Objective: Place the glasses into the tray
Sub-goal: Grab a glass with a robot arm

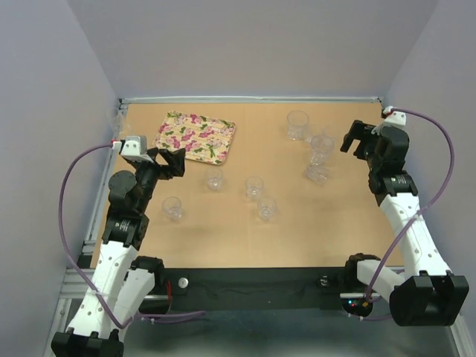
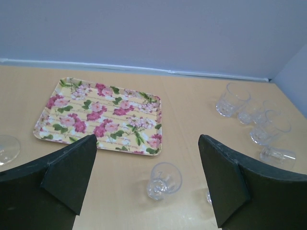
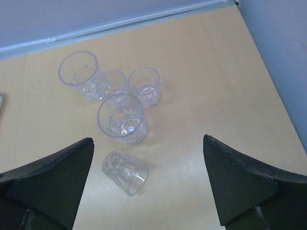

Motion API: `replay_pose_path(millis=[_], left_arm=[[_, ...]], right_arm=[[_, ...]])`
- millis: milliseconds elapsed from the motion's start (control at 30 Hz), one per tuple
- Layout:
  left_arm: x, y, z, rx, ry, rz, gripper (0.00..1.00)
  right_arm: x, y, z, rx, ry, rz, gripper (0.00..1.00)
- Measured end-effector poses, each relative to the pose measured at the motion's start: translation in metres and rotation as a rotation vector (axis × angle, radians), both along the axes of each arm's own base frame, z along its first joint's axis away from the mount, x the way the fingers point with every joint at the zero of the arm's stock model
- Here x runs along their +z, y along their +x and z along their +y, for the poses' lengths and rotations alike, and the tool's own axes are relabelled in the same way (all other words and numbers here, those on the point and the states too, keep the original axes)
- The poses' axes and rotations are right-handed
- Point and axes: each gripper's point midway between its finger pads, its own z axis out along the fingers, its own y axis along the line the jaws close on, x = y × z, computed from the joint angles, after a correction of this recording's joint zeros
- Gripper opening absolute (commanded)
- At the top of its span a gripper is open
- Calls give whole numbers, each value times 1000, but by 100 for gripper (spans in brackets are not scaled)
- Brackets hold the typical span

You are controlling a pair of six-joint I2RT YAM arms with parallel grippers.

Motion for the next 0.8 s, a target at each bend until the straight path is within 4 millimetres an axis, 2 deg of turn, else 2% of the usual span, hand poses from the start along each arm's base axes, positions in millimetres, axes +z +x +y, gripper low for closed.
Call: replay_pose_path(millis=[100,200,333,433,567,800], left_arm=[[4,-3,2,15,-27,39,94],[18,-7,6,41,-56,59,94],[29,-12,12,74,-73,75,94],[21,-15,19,112,-74,116,94],[7,-20,31,181,-71,173,94],[-9,-26,47,272,-63,235,94]], right_arm=[[-3,1,22,168,-45,15,100],[-8,-1,50,387,-109,21,100],[-22,-3,67,537,-162,43,100],[-31,-3,72,593,-185,65,100],[-43,-5,90,705,-152,81,100],[-82,-17,130,922,74,195,100]])
